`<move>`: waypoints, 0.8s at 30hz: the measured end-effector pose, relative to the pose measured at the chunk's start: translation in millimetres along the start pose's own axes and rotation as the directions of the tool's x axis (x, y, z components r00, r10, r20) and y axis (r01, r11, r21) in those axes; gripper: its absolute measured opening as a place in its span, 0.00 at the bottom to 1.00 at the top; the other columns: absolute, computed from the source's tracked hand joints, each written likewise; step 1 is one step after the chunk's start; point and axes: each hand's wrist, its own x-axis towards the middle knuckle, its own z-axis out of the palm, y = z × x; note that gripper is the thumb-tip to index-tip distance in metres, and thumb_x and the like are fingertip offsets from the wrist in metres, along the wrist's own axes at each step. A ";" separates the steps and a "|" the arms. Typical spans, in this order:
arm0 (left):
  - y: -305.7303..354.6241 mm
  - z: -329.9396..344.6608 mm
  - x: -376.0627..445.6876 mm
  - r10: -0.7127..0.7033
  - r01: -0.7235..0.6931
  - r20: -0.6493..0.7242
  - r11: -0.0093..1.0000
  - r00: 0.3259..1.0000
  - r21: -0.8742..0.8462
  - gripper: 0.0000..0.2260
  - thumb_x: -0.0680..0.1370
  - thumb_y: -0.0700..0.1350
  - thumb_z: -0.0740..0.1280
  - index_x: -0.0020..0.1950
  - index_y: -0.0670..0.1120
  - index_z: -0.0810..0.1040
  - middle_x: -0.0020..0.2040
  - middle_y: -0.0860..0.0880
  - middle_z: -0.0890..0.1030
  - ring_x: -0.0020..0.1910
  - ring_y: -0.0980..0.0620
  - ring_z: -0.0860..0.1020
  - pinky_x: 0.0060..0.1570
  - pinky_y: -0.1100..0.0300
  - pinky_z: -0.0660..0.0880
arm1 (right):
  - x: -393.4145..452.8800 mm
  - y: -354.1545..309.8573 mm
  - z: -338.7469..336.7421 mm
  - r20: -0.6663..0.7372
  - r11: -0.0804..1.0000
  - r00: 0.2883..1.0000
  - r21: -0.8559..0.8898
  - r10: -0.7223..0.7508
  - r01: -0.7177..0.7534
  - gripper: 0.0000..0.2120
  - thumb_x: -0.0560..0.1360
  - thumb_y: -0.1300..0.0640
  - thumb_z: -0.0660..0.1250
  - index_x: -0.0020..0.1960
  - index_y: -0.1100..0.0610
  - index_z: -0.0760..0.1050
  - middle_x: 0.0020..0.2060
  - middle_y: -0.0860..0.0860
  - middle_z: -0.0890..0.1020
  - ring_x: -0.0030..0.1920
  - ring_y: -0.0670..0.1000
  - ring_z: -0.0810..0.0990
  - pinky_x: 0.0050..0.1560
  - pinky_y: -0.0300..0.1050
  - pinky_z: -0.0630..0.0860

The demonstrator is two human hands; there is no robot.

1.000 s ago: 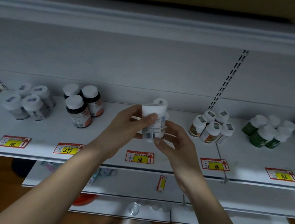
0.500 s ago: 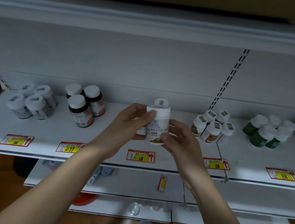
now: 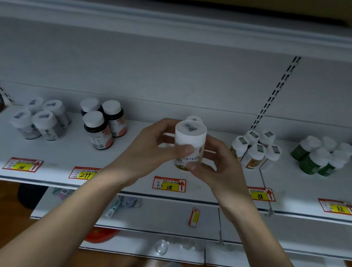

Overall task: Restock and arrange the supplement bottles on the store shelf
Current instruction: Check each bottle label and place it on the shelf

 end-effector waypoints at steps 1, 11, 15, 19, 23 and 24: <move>1.8 -0.8 -0.2 0.038 -0.038 0.003 0.999 0.999 0.016 0.23 0.66 0.51 0.76 0.60 0.54 0.77 0.57 0.57 0.83 0.57 0.58 0.80 0.55 0.58 0.79 | 0.2 -3.2 -0.2 0.007 1.000 1.000 -0.003 -0.025 0.025 0.27 0.70 0.69 0.75 0.64 0.50 0.75 0.56 0.46 0.82 0.59 0.43 0.80 0.56 0.41 0.79; 23.6 -3.4 -7.3 0.327 -0.329 0.082 0.944 0.941 0.018 0.28 0.63 0.42 0.80 0.59 0.54 0.76 0.58 0.61 0.80 0.64 0.57 0.77 0.62 0.63 0.73 | 0.4 -22.5 -0.7 -0.064 0.942 0.940 -0.019 -0.336 0.335 0.32 0.65 0.73 0.76 0.55 0.40 0.75 0.56 0.40 0.80 0.65 0.48 0.76 0.66 0.47 0.75; 27.6 -2.7 -7.7 0.352 -0.354 0.075 0.935 0.933 0.018 0.27 0.64 0.44 0.79 0.60 0.54 0.76 0.59 0.58 0.80 0.65 0.53 0.76 0.66 0.57 0.73 | 0.1 -27.5 0.9 -0.077 0.932 0.929 -0.009 -0.362 0.362 0.33 0.64 0.70 0.74 0.53 0.33 0.75 0.55 0.40 0.80 0.65 0.48 0.76 0.66 0.47 0.75; 26.9 -2.7 -7.6 0.335 -0.338 0.082 0.941 0.939 0.020 0.29 0.66 0.39 0.80 0.64 0.54 0.75 0.62 0.58 0.79 0.67 0.54 0.75 0.67 0.57 0.72 | 0.0 -27.1 -0.5 -0.061 0.937 0.935 -0.004 -0.349 0.350 0.33 0.66 0.69 0.74 0.55 0.32 0.75 0.56 0.38 0.79 0.66 0.47 0.76 0.66 0.45 0.75; 25.6 -3.6 -6.0 0.286 -0.288 0.115 0.958 0.951 0.006 0.33 0.73 0.33 0.74 0.71 0.58 0.69 0.64 0.60 0.78 0.69 0.55 0.73 0.68 0.54 0.73 | 0.0 -25.2 -4.5 -0.004 0.951 0.951 -0.003 -0.309 0.309 0.32 0.70 0.75 0.72 0.63 0.44 0.73 0.62 0.39 0.79 0.69 0.47 0.74 0.68 0.42 0.72; 25.5 -3.8 -5.4 0.276 -0.278 0.115 0.961 0.954 0.000 0.33 0.73 0.34 0.73 0.72 0.59 0.68 0.63 0.59 0.78 0.68 0.55 0.74 0.67 0.54 0.73 | 0.8 -25.5 -5.5 0.013 0.958 0.958 -0.008 -0.286 0.286 0.32 0.71 0.75 0.71 0.65 0.46 0.72 0.63 0.40 0.79 0.69 0.46 0.74 0.68 0.41 0.72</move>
